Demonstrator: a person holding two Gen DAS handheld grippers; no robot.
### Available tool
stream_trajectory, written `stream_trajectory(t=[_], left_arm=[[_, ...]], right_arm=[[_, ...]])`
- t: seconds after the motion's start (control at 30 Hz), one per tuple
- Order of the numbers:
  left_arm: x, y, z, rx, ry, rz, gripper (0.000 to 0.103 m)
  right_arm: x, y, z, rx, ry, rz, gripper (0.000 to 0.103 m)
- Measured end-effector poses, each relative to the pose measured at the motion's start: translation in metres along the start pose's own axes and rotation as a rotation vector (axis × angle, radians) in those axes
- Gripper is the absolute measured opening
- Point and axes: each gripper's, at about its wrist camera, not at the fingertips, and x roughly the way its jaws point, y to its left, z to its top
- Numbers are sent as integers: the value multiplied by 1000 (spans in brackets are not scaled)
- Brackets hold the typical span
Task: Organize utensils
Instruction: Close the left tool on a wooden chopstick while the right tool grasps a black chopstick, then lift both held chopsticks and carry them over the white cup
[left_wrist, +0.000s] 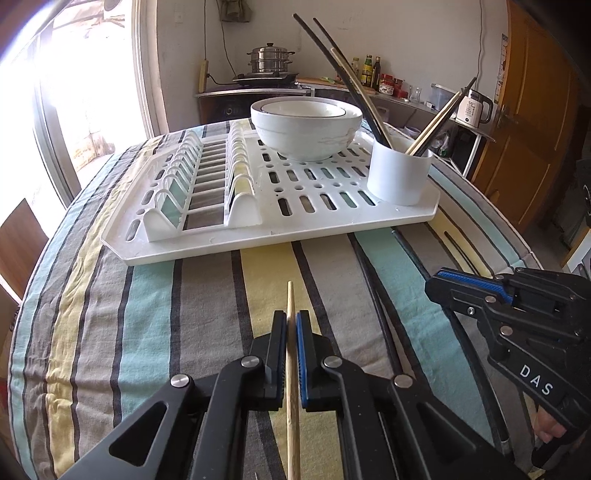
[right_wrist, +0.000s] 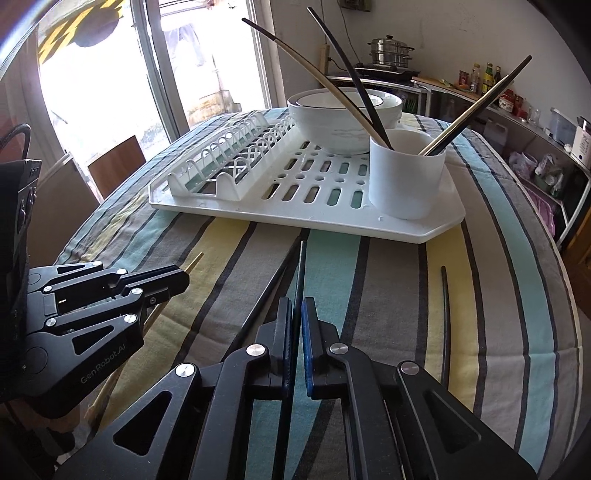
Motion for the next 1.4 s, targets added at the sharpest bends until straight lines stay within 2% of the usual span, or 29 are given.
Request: stream_trajectory(t=[0.4,0.77,1.0,1.4], left_arm=[[-64,6,34,-12,-155,-59,5],[-114,4,48,-3,-265,-84,5],[-131,-1,46,8,-293,-89,5],[-134,-5,41,12,-286,-90,5]], right_arm=[[-53,-13,21,33,-155,53,5],[-104,-20,29,32,-286,63,5],[-126,-26,25,39,-329,56,5],[-142,-32,15,46,-353,44,5]])
